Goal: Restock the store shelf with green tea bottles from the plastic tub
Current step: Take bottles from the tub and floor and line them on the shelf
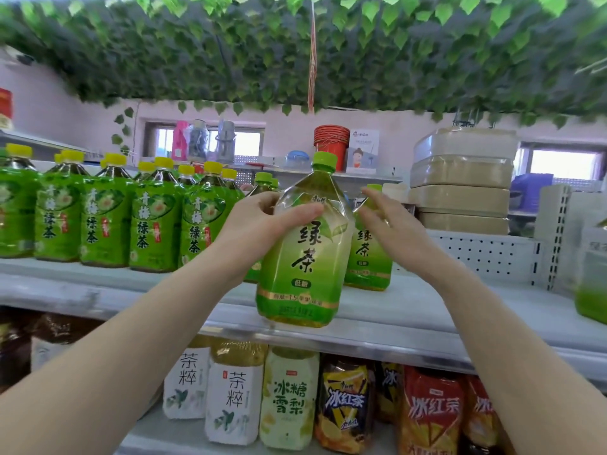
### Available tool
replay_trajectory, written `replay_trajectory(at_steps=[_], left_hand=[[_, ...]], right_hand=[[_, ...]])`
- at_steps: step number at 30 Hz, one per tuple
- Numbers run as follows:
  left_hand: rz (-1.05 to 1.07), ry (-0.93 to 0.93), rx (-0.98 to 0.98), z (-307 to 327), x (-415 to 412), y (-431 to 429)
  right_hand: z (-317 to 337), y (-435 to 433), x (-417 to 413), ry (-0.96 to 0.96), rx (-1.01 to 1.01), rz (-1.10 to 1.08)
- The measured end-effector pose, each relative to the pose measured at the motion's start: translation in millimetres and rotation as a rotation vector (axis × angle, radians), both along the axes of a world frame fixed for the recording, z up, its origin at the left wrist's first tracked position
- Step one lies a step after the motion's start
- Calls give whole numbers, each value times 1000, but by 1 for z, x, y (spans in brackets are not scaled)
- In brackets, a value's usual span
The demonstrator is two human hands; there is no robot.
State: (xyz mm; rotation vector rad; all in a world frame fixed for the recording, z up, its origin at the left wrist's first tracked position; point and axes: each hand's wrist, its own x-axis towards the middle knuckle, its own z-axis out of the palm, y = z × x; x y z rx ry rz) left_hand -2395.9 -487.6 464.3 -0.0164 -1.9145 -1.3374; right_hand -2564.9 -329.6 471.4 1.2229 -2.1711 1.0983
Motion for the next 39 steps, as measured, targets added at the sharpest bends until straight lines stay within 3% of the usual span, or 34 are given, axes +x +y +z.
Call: replay_trajectory(at_steps=[2,4,10,15,18,21,25,29,35,39], left_hand=[[-14,2,0,-1,-4,4],[-24,12,4,-1,-9,10],[-42,-35,-126,6,-30,23],[269,13,-557,12,-47,5],[505,-85,-857,-3,-63,-16],[550,-141,-1057,-22,-75,-30],[583,-164,-1160,-33,-85,-39],[612,-163,-1168,-33,-95,-38],[635,-155,-1178,-32,-110,-37],[632,-148,-1151,-33,-116,-40]], right_hand=[[-3,9,38,-346,-63,414],[-10,17,54,-415,6,520],[0,35,47,-409,-99,424],[15,51,25,-377,-172,262],[7,48,6,-367,-241,171],[-6,38,-12,-370,-284,152],[-20,23,-23,-385,-304,168],[-16,22,-20,-203,-159,77],[-18,23,6,398,136,-271],[-31,12,11,488,427,-366]])
